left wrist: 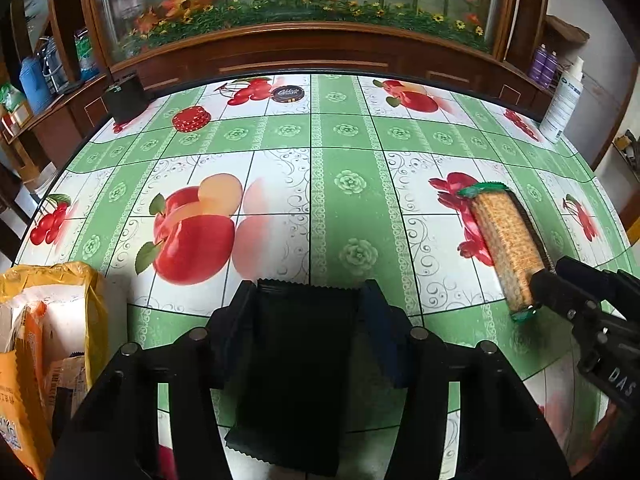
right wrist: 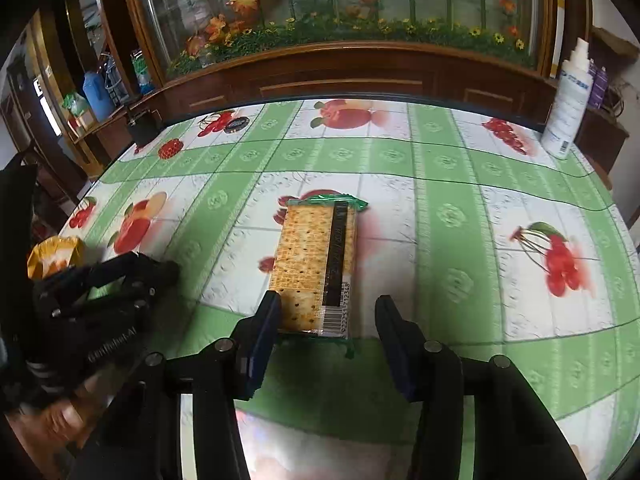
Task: Organize snacks
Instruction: 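Lift the dark green pack and tan cracker pack and carry them toward the box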
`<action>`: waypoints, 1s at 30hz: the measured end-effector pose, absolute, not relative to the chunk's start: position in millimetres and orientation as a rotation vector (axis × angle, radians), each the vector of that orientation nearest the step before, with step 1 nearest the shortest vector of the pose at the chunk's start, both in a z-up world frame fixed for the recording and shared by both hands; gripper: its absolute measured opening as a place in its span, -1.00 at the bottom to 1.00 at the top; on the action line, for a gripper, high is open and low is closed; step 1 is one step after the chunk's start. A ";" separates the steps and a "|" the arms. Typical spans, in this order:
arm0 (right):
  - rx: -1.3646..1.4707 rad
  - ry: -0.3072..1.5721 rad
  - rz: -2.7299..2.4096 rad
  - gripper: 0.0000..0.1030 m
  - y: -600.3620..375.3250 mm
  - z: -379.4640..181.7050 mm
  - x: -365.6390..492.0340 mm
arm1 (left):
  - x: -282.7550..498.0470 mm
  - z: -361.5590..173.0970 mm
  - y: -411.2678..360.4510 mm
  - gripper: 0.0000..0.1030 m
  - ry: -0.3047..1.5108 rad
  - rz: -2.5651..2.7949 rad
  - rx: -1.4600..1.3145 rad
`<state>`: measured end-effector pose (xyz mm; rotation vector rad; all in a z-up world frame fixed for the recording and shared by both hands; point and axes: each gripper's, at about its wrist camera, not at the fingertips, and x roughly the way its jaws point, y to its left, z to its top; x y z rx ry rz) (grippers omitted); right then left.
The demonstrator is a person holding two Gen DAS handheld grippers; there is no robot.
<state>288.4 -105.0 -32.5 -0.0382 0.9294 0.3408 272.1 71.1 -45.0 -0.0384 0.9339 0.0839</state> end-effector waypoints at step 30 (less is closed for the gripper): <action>-0.123 0.952 0.274 -0.05 -90.5 -46.2 308.8 | 262.6 -45.3 80.0 -0.07 0.935 0.112 -0.071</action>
